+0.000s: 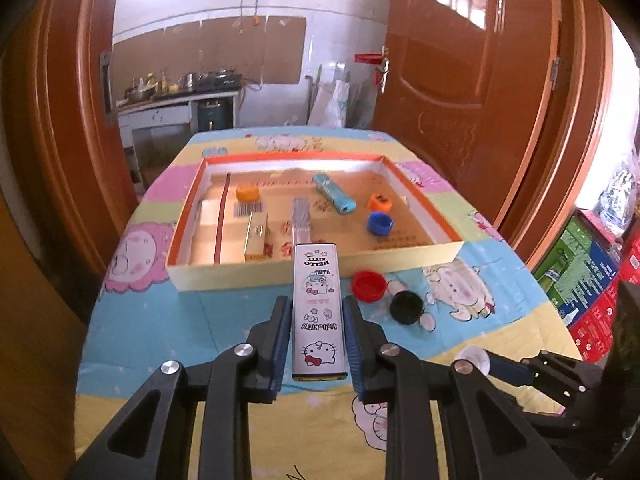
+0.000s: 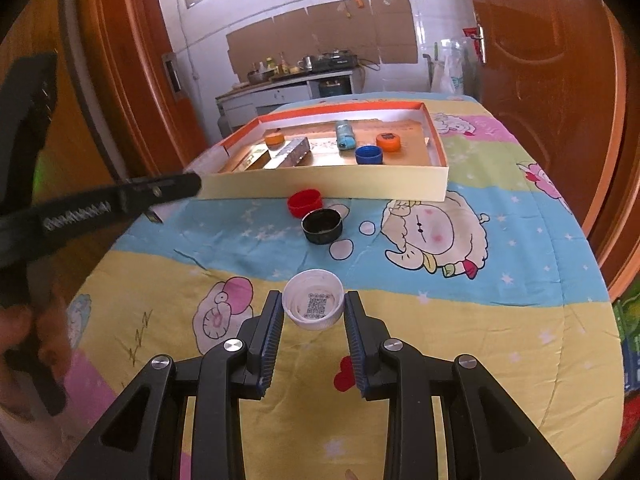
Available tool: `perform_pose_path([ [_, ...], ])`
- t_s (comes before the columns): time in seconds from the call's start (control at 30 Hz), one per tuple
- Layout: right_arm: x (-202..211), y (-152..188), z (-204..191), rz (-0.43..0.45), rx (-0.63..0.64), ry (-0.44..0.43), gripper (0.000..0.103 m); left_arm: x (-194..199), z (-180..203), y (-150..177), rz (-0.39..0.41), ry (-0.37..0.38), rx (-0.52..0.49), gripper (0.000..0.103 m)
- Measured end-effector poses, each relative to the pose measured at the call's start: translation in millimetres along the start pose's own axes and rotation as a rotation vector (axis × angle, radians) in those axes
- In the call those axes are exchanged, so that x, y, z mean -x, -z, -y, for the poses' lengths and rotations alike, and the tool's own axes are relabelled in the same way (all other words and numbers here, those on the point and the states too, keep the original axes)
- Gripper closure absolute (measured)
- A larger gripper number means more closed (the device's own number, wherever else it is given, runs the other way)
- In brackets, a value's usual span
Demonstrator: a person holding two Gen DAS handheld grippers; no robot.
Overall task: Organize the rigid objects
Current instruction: 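Carry the Hello Kitty box with the left tool while the right tool carries the white cup to the tray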
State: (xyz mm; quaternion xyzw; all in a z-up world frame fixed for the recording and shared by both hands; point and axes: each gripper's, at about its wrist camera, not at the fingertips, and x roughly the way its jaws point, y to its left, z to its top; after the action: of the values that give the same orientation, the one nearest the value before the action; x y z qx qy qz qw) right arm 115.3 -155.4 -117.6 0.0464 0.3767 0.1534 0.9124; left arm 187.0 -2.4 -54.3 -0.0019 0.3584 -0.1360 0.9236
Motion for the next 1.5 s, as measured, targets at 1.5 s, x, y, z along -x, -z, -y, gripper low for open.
perform_pose_path([
  [1.5, -45.3, -223.8, 47.0, 0.070, 0.069, 0.087, 0.072, -92.8, -19.3, -134.7, -0.065, 0.015, -0.056, 0.077],
])
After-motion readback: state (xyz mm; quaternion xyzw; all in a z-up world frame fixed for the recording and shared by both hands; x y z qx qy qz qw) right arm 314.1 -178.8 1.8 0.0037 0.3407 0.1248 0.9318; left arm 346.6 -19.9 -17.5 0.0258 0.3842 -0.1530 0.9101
